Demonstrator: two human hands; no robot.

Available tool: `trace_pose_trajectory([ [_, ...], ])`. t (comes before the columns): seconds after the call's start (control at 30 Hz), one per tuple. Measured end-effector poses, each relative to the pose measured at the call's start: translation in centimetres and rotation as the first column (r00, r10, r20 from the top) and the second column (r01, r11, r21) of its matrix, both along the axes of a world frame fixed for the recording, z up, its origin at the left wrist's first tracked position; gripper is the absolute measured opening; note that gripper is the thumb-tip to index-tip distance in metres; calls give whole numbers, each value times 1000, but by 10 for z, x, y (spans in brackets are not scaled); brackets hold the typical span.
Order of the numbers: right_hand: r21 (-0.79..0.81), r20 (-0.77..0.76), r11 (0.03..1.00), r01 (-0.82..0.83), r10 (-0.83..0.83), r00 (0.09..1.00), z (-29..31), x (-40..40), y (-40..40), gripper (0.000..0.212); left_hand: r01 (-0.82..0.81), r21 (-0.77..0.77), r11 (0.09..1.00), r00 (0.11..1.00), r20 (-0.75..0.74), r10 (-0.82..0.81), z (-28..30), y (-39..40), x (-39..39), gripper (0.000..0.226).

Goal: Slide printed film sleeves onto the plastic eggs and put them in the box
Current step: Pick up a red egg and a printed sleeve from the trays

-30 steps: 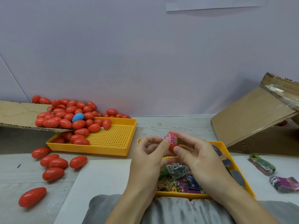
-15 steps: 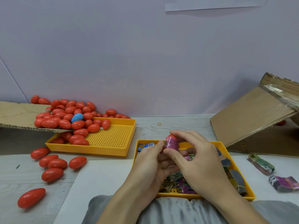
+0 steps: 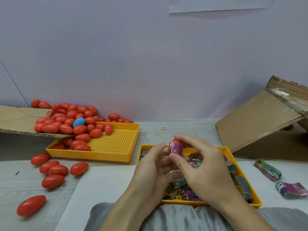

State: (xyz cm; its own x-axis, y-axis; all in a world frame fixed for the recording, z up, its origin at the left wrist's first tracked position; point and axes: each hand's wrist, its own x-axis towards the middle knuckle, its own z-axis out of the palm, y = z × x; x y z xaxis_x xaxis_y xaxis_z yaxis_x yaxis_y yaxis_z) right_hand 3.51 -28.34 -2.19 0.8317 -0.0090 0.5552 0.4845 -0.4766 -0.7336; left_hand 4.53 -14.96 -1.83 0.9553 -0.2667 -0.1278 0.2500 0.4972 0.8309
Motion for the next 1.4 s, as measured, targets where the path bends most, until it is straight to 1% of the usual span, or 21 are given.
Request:
trace_pose_trajectory([
  [0.07,25,-21,999,-28,29,999,-1,0,0,38,-3,-9,1000,1000,10,3,0,1,0,26],
  [0.13,24,-32,999,-35,35,999,-1,1,1,37,-7,-11,1000,1000,8,7,-1,1,-1,23],
  [0.27,4,-40,1000,-14,15,999,-3,2,2,43,-125,-4,992,992,-10,124,-3,0,0,41],
  [0.37,-94,0,995,17,-17,1000,-3,-1,7,44,-182,-19,983,983,33,183,-5,1,1,34],
  [0.47,-186,42,979,87,-81,996,-4,0,9,36,-204,-8,979,978,51,204,-6,1,1,35],
  [0.6,-246,39,961,129,-123,992,-4,0,11,26,-266,88,960,959,131,253,-9,-4,1,52],
  [0.67,-171,-27,977,126,-133,991,-4,-1,11,21,-265,133,955,957,154,244,-9,-7,2,57],
  [0.7,-70,-102,989,130,-137,985,-3,0,10,19,-260,147,954,960,151,238,-9,-8,2,58],
  [0.73,73,-197,987,144,-127,972,-2,1,9,16,-256,166,952,962,144,233,-9,-8,2,60],
  [0.77,232,-294,957,171,-99,951,0,4,5,14,-252,190,949,964,137,228,-9,-8,2,63],
  [0.8,384,-374,899,211,-58,926,2,8,1,14,-247,212,946,966,128,223,-9,-7,3,65],
  [0.87,604,-449,744,284,23,893,13,18,-13,14,-235,236,943,971,106,215,-8,-6,3,67],
  [0.97,836,-369,471,281,104,924,43,36,-43,15,-216,237,947,976,76,204,-7,-4,4,62],
  [1.03,926,-286,285,246,106,952,71,49,-69,16,-209,230,951,978,58,201,-6,-3,5,53],
  [1.1,958,-243,179,226,78,967,100,61,-98,16,-202,221,954,979,45,197,-6,-3,7,40],
  [1.17,967,-232,112,227,32,972,123,71,-125,16,-195,217,957,981,32,193,-5,-3,9,25],
  [1.23,965,-248,81,248,-7,969,135,79,-147,14,-188,219,957,982,24,187,-3,-2,10,16],
  [1.27,960,-267,86,267,-9,964,136,81,-153,14,-185,221,958,983,26,184,-3,-1,10,15],
  [1.3,954,-283,102,281,7,959,135,81,-155,19,-182,222,958,983,28,180,-3,-1,10,14],
  [1.37,939,-317,159,304,60,947,127,79,-152,38,-180,213,960,984,24,179,-2,-2,9,16],
  [1.4,929,-333,202,311,85,939,122,76,-147,40,-182,207,961,983,22,182,-2,-2,9,17],
])
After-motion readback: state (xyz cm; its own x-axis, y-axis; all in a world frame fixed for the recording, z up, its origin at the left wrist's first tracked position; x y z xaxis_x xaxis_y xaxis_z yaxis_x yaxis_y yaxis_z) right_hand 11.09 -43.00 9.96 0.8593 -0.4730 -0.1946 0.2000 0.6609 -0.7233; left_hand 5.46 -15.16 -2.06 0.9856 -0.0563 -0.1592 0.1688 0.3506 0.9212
